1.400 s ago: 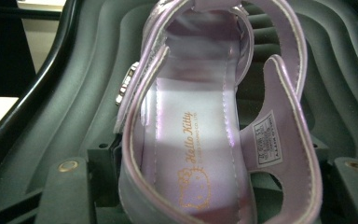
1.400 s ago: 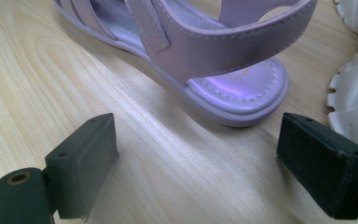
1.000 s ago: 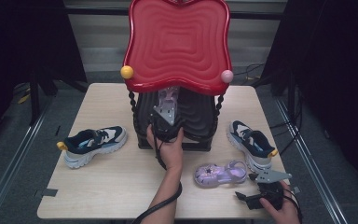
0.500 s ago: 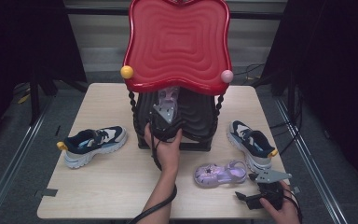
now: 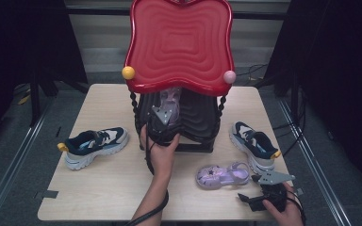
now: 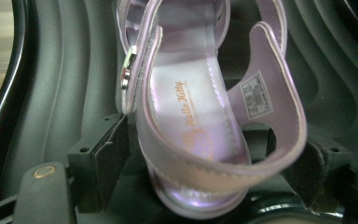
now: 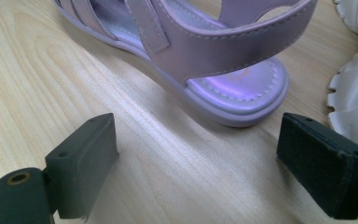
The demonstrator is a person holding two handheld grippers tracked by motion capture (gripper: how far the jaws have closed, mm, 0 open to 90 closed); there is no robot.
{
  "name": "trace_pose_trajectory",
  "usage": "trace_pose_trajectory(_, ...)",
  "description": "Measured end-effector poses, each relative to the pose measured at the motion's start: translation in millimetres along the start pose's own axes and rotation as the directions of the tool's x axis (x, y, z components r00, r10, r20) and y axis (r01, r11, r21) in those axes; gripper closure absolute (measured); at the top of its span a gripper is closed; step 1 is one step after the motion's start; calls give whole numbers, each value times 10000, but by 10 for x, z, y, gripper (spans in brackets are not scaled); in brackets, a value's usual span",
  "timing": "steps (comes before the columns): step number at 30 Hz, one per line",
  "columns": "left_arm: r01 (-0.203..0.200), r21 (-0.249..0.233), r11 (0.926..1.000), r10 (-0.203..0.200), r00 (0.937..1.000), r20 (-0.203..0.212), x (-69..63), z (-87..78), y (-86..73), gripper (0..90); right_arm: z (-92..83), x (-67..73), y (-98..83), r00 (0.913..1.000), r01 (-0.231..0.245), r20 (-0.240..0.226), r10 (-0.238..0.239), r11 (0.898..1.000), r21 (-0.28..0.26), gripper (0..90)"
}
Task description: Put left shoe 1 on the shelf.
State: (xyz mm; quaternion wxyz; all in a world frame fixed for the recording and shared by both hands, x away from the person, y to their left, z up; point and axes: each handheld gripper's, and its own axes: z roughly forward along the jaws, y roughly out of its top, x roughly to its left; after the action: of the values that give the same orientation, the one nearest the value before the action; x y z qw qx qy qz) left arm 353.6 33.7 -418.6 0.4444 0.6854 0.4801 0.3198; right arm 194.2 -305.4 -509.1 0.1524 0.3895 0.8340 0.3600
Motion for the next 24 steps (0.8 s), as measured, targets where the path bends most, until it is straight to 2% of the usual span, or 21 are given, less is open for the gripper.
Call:
trace_pose_trajectory(8,-299,332,9990,286,9989,384,45,-84,-19,211,0,0,0,10000,-3,0,3,10000,-1,115)
trace_pose_trajectory(10,-286,343,9990,269,9984,491,57,-105,-27,210,0,1,0,10000,-15,-1,15,10000,3,115)
trace_pose_trajectory(12,-447,335,9984,430,9978,502,61,-132,-32,210,0,0,0,10000,0,2,0,10000,3,115)
trace_pose_trajectory(14,-367,355,9987,343,9973,654,69,-153,-40,210,0,0,0,10000,0,3,0,10000,2,115)
trace_pose_trajectory(24,-766,667,9948,692,9919,1065,166,-283,-104,211,0,0,0,10000,-1,0,1,10000,-1,115)
